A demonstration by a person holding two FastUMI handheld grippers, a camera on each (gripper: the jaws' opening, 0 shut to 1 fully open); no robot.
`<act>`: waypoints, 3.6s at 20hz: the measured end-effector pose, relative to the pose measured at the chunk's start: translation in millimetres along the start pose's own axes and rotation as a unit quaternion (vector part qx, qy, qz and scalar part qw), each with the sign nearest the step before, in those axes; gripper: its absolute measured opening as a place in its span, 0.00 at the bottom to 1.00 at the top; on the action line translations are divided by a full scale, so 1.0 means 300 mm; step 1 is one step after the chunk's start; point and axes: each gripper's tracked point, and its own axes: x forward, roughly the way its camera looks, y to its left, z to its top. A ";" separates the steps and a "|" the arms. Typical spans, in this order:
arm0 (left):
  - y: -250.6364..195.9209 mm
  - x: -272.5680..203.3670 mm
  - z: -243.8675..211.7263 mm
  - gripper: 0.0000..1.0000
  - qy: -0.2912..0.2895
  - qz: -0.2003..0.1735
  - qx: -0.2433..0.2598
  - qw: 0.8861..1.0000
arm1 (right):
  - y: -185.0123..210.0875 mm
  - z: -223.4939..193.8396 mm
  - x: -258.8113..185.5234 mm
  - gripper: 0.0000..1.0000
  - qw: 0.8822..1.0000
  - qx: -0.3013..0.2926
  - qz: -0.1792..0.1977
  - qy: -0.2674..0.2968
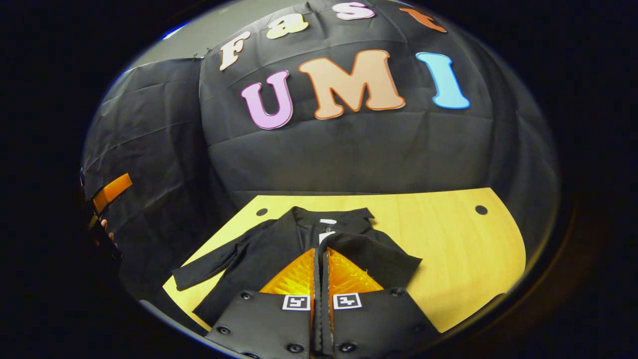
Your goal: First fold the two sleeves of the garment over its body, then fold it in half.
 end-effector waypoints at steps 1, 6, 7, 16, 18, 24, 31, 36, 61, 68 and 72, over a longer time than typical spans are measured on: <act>0.031 -0.001 -0.003 0.97 0.001 0.006 0.001 1.000 | 0.035 0.008 0.024 0.02 1.000 -0.004 0.005 0.000; 0.175 -0.018 -0.031 0.98 0.009 0.035 0.005 0.999 | 0.203 0.038 0.158 0.02 0.999 -0.023 0.035 0.004; 0.207 -0.022 -0.037 0.93 0.012 0.041 0.005 0.999 | 0.236 0.038 0.186 0.00 0.999 -0.028 0.041 0.008; 0.506 -0.090 -0.113 0.97 0.041 0.102 0.024 0.994 | 0.499 -0.095 0.500 0.02 0.993 -0.065 0.066 0.073; 0.574 -0.102 -0.131 0.98 0.046 0.117 0.027 0.992 | 0.533 -0.114 0.570 0.02 0.991 -0.070 0.064 0.090; 0.700 -0.105 -0.168 0.97 0.057 0.141 0.032 0.988 | 0.641 -0.176 0.683 0.02 0.988 -0.085 0.058 0.112; 0.717 -0.075 -0.221 0.98 0.073 0.130 0.018 0.989 | 0.670 -0.003 0.648 0.99 0.992 -0.102 0.066 0.022; 0.677 -0.014 -0.272 0.93 0.084 0.109 0.018 0.990 | 0.600 0.043 0.547 0.98 0.994 -0.104 0.041 0.001; 0.553 -0.162 -1.220 0.99 0.384 0.040 -0.035 0.922 | 0.298 0.044 0.235 0.98 0.993 -0.087 -0.073 -0.023; 0.515 -0.161 -1.207 0.40 0.379 0.033 -0.018 0.924 | 0.281 0.035 0.205 0.98 0.992 -0.096 -0.073 -0.018; 0.496 -0.149 -1.199 0.02 0.381 0.040 -0.031 0.923 | 0.256 0.027 0.179 0.98 0.992 -0.101 -0.076 -0.021</act>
